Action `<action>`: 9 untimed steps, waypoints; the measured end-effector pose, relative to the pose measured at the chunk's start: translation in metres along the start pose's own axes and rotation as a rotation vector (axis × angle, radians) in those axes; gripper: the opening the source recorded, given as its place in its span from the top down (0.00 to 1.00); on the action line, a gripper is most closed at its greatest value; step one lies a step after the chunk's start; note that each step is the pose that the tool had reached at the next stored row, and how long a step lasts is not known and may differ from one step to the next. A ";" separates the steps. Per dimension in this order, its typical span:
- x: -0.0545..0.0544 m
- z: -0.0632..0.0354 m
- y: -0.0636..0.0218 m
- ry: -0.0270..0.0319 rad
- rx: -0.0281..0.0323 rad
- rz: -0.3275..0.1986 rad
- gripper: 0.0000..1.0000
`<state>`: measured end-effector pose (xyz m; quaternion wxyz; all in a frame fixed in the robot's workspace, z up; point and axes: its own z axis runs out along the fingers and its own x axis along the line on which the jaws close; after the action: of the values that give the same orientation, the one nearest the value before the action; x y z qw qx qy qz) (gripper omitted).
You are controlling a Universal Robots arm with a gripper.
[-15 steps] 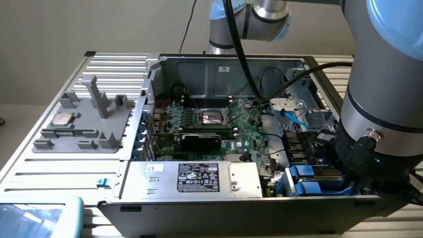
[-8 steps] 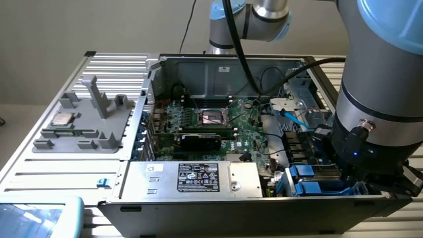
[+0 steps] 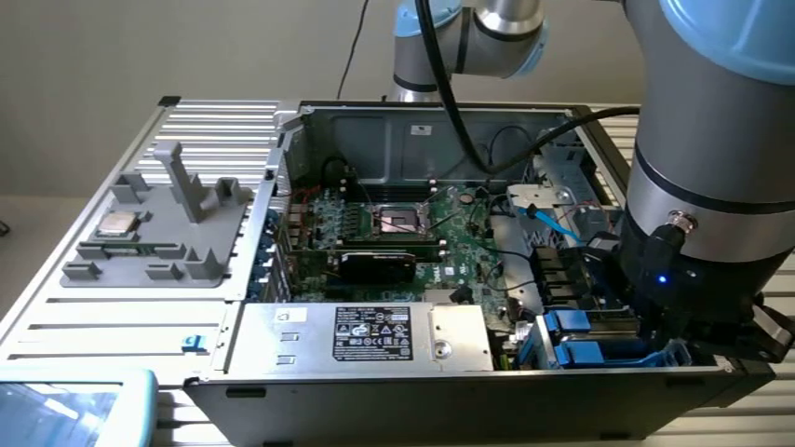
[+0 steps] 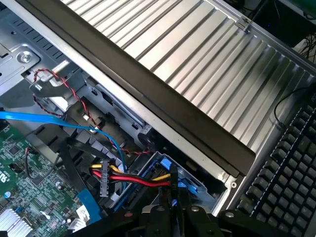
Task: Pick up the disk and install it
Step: 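Insert the first disk wire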
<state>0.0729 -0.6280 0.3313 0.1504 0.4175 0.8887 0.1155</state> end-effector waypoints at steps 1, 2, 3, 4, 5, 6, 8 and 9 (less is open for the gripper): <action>0.000 0.0001 0.0000 -0.0045 0.0067 -0.002 0.84; 0.000 0.0000 -0.0001 -0.0076 0.0132 -0.003 0.84; 0.000 0.0000 -0.0001 -0.0097 0.0186 -0.004 0.84; 0.000 0.0000 -0.0001 -0.0143 0.0243 -0.006 0.84; 0.000 0.0000 0.0000 -0.0168 0.0272 -0.008 0.84; 0.000 0.0001 0.0000 -0.0169 0.0272 -0.008 0.84; 0.001 0.0001 0.0005 -0.0169 0.0282 -0.007 0.84; 0.001 0.0001 0.0009 -0.0165 0.0295 -0.006 0.84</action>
<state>0.0729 -0.6265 0.3313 0.1519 0.4178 0.8903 0.0985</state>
